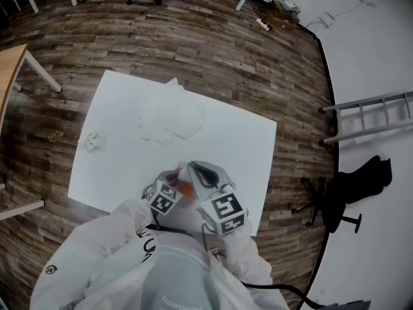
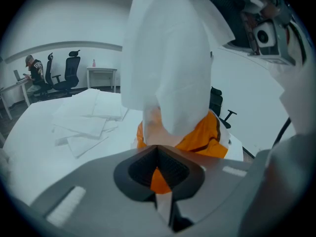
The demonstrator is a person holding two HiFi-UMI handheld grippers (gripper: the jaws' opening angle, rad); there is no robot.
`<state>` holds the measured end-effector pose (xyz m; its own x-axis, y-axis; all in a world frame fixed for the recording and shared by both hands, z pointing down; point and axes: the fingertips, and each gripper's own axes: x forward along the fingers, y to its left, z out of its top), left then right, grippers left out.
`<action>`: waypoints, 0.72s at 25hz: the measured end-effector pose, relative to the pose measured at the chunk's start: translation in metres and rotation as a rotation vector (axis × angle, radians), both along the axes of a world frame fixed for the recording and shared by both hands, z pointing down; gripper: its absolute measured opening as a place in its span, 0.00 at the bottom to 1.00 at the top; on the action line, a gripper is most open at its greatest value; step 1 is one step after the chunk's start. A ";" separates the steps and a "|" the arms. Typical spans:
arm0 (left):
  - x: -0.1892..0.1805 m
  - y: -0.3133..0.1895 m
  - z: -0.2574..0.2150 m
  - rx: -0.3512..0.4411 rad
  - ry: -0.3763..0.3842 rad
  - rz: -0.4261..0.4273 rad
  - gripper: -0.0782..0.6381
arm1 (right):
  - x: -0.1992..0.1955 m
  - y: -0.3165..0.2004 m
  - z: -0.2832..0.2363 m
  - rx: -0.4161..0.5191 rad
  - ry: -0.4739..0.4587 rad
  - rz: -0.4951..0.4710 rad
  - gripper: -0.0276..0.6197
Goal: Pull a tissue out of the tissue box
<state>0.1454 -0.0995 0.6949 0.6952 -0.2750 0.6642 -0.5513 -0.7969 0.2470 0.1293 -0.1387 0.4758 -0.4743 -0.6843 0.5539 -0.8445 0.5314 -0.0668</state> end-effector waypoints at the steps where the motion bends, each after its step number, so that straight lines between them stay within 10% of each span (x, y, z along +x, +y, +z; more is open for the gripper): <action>1: -0.001 0.000 0.000 -0.003 -0.001 -0.002 0.11 | 0.000 0.000 -0.003 0.007 -0.003 0.001 0.05; 18: -0.014 -0.008 0.002 -0.020 -0.006 -0.085 0.11 | 0.003 0.007 -0.024 0.045 -0.021 0.019 0.05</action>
